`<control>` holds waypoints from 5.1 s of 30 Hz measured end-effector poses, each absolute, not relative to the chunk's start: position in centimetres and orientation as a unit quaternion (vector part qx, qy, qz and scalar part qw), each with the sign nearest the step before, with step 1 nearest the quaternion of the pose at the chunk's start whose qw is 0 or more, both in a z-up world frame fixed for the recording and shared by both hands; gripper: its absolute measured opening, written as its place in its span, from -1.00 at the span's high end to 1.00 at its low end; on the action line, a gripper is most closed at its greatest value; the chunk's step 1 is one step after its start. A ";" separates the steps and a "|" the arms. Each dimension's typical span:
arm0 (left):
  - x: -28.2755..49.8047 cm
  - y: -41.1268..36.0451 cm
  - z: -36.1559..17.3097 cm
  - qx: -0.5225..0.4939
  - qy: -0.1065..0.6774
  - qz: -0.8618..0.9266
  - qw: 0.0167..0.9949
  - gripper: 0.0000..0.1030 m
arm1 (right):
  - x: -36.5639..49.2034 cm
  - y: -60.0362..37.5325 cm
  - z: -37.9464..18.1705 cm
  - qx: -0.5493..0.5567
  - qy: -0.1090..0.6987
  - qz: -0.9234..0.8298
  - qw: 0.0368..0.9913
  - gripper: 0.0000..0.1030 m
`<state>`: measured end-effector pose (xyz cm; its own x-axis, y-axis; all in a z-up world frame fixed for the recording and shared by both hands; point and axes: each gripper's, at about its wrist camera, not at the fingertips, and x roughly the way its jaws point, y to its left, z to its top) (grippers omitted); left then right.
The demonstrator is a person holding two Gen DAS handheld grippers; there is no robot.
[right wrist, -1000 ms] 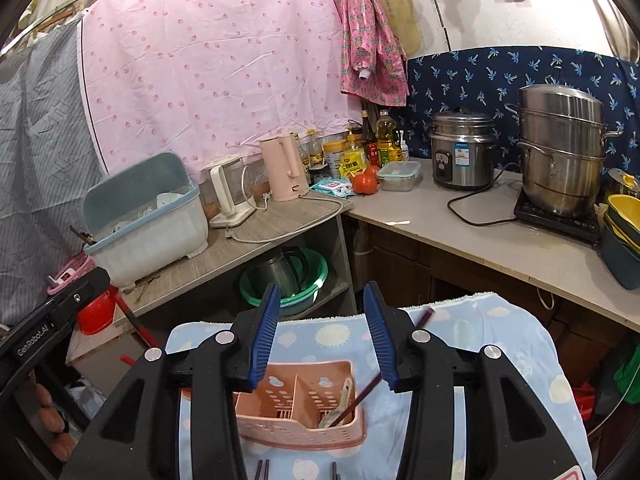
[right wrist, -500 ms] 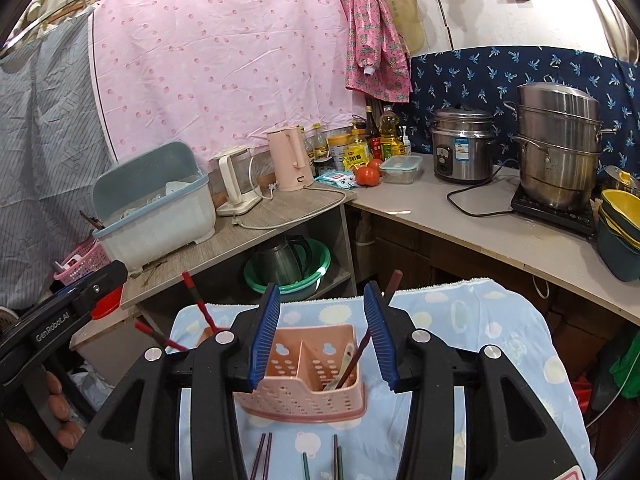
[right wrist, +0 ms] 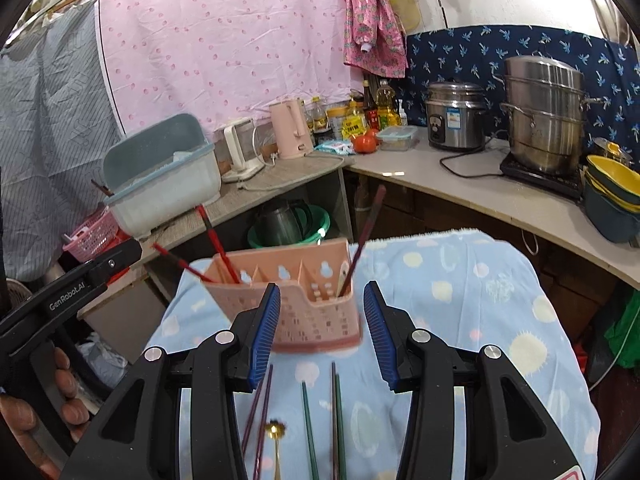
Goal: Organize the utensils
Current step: 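Move both open tools back down toward the utensils on the table, then grasp a dark red chopstick with the left tool while the right tool grasps a green chopstick, then lift both chopsticks and carry them up over the pink basket with both tools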
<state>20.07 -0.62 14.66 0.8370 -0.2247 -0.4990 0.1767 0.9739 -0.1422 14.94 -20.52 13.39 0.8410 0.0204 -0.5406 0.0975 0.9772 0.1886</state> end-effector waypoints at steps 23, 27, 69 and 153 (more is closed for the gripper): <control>10.0 0.1 -0.7 -0.013 0.420 -0.111 0.901 0.02 | 4.9 -19.9 -0.4 0.083 0.429 -0.034 0.899 0.17; 8.6 0.1 -2.1 -0.014 0.431 -0.115 0.895 0.02 | 4.0 -19.5 -1.6 0.085 0.443 -0.030 0.892 0.20; 7.9 -0.2 -5.8 0.011 0.442 -0.106 0.891 0.50 | 4.5 -18.0 -5.2 0.055 0.469 -0.022 0.881 0.73; 14.0 -0.8 20.4 -0.030 0.217 -0.153 0.964 0.86 | 10.9 -23.2 21.1 0.131 0.219 0.002 0.967 0.86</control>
